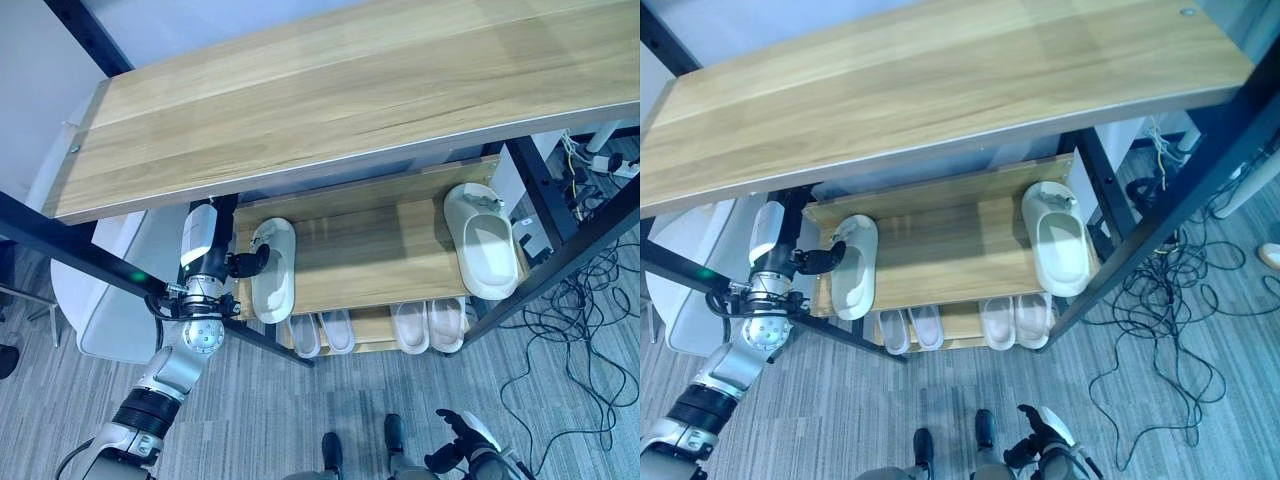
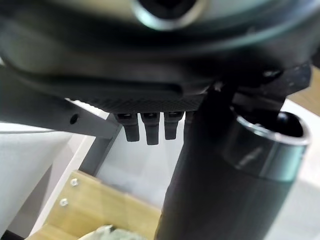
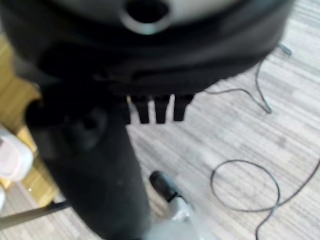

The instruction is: Arrange the slippers neatly on the shoe rack.

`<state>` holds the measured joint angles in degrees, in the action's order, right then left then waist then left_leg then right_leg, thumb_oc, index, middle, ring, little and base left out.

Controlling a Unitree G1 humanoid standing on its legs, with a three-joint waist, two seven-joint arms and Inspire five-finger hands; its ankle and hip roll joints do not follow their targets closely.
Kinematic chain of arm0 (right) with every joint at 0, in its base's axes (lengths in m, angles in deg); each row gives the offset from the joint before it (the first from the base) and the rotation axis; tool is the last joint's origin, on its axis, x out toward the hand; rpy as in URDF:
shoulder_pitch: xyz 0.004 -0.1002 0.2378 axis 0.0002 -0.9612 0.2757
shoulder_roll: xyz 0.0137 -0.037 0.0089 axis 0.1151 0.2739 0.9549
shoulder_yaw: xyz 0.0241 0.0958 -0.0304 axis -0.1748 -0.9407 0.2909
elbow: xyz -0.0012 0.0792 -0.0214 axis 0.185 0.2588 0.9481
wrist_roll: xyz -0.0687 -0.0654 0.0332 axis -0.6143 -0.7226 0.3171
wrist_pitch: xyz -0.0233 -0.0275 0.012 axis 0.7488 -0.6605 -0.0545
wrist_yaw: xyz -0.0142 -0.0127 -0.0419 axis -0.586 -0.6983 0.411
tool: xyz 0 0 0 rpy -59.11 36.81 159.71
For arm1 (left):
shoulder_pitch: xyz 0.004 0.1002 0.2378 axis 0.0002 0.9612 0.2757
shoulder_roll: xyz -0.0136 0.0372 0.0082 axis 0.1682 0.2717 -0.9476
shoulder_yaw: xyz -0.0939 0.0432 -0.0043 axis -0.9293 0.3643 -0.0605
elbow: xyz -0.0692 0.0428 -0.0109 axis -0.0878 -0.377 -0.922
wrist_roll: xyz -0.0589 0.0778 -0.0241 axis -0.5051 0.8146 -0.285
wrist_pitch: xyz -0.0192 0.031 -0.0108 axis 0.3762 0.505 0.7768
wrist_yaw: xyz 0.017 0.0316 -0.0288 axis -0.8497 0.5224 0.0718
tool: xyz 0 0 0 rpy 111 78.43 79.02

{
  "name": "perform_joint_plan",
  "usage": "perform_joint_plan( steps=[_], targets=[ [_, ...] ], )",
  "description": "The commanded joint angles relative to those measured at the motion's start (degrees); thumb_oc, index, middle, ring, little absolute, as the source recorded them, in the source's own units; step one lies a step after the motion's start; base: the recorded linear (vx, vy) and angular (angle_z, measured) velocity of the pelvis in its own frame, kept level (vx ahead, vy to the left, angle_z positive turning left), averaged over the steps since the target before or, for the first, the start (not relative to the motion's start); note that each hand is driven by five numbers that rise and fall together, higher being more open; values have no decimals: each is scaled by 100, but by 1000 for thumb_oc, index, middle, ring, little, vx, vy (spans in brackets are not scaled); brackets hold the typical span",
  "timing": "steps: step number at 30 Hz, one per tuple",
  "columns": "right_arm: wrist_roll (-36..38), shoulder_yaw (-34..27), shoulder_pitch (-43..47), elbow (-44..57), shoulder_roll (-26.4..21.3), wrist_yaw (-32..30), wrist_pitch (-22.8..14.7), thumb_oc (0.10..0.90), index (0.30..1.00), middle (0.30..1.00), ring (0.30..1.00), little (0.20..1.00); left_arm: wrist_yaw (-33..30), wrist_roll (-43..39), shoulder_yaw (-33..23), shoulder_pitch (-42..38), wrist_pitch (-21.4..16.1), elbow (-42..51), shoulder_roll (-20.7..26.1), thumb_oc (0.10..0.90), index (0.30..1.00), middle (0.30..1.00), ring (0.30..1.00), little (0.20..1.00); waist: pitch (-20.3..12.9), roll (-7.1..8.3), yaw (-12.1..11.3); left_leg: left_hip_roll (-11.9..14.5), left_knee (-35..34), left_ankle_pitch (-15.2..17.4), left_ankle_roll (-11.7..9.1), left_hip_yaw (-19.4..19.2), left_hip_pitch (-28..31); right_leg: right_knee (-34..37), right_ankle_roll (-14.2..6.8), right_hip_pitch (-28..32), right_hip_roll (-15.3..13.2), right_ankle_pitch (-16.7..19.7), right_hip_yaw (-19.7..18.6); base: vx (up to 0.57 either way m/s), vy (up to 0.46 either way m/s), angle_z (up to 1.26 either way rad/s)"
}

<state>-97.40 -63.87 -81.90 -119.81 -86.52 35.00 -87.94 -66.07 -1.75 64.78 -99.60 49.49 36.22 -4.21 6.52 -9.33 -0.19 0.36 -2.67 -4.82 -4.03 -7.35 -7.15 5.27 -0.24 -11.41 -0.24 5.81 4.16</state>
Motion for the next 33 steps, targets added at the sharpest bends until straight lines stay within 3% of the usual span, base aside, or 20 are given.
perform_joint_plan(
  steps=[1,23,24,25,33],
  targets=[
    [87,192,-173,62,-33,-109,-268,800,900,900,900,900,-267,255,-165,-660,-162,-142,422,800,900,900,900,900,-444,241,87,-106,-233,79,-35,148,-346,-100,-813,-81,-353,-174,249,0,0,0],
    [173,222,-24,-51,-61,-72,-308,800,900,900,900,900,-48,570,449,-1117,52,-1266,489,800,900,900,900,900,-315,311,118,-94,-233,17,-9,109,-586,-280,-798,-451,-343,-140,229,0,0,0],
    [169,231,-14,-59,-69,-73,-312,800,900,900,900,900,-54,533,486,-1175,48,-1313,460,546,519,519,519,519,-308,319,127,-97,-233,10,-7,103,-611,-287,-798,-489,-336,-131,214,0,0,0],
    [173,235,-3,-78,-65,-72,-307,800,900,900,900,900,-51,498,505,-1196,46,-1338,439,400,300,300,300,300,-304,327,130,-92,-233,6,-6,102,-626,-295,-798,-514,-337,-124,210,-7,5,-3],
    [197,244,28,-147,-23,-82,-292,800,900,900,900,900,-16,296,486,-1170,-37,-1130,280,400,300,300,300,300,-322,372,119,-90,-233,6,5,85,-655,-314,-784,-573,-318,-117,184,3,1,-3]
  ],
)
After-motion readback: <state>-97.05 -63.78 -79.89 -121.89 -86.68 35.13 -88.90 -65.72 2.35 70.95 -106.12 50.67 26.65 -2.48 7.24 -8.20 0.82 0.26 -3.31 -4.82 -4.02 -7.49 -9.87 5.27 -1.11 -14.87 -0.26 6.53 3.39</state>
